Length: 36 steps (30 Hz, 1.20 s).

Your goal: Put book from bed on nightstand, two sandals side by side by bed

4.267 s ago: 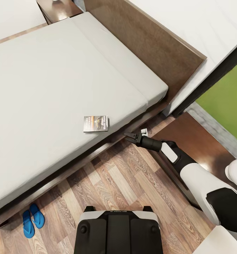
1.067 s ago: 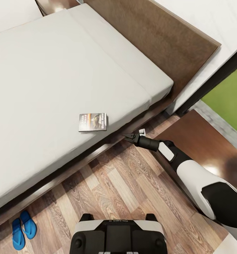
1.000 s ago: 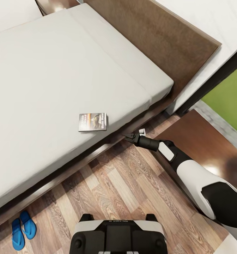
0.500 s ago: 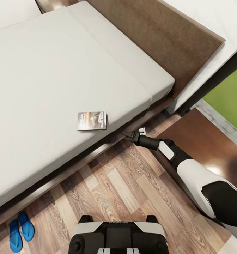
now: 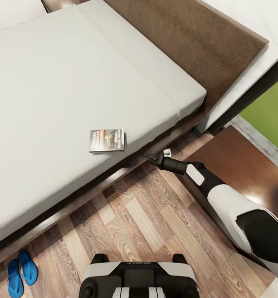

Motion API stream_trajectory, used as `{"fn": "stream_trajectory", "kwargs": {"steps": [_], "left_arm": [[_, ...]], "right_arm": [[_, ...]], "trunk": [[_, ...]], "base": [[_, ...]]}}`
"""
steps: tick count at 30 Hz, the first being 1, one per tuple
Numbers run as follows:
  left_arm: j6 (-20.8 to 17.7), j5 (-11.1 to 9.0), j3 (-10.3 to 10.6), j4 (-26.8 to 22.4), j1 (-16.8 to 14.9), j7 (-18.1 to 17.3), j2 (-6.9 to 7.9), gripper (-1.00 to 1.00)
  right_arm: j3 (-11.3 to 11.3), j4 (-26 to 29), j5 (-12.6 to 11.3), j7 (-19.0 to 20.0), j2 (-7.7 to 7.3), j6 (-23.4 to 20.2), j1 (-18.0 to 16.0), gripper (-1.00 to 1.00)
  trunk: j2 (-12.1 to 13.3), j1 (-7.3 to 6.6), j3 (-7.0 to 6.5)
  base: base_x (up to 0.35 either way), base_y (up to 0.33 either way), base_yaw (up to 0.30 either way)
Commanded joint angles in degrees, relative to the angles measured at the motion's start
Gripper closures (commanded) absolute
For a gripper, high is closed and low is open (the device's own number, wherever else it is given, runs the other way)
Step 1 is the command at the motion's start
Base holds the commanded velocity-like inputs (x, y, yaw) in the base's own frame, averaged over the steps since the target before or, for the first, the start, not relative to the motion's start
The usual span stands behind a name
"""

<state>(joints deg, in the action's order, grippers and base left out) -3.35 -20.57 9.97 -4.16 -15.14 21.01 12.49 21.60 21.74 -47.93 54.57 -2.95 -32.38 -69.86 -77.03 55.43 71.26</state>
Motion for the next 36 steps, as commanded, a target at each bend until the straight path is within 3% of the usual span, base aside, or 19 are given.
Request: {"fn": "stream_trajectory", "kwargs": {"steps": [1, 19, 36], "left_arm": [[-0.35, -0.41, 0.49, -0.15, 0.03, 0.26, 0.01, -1.00], [-0.35, -0.41, 0.49, -0.15, 0.02, 0.26, 0.00, -1.00], [-0.35, -0.36, 0.49, -0.17, 0.02, 0.29, -0.06, -1.00]], "right_arm": [[0.29, -0.01, -0.55, -0.09, -0.05, -0.41, -0.07, -1.00], [0.28, -0.12, -0.50, -0.40, 0.25, -0.32, -0.27, -1.00], [0.29, -0.07, -0.59, -2.64, 0.78, -0.31, -0.30, -1.00]], "trunk": [[-0.43, 0.23, 0.21], [-7.65, 4.18, 3.44], [-8.05, 4.40, 3.62]], "base": [[0.000, 0.000, 0.000], [0.000, 0.000, 0.000], [0.000, 0.000, 0.000]]}}
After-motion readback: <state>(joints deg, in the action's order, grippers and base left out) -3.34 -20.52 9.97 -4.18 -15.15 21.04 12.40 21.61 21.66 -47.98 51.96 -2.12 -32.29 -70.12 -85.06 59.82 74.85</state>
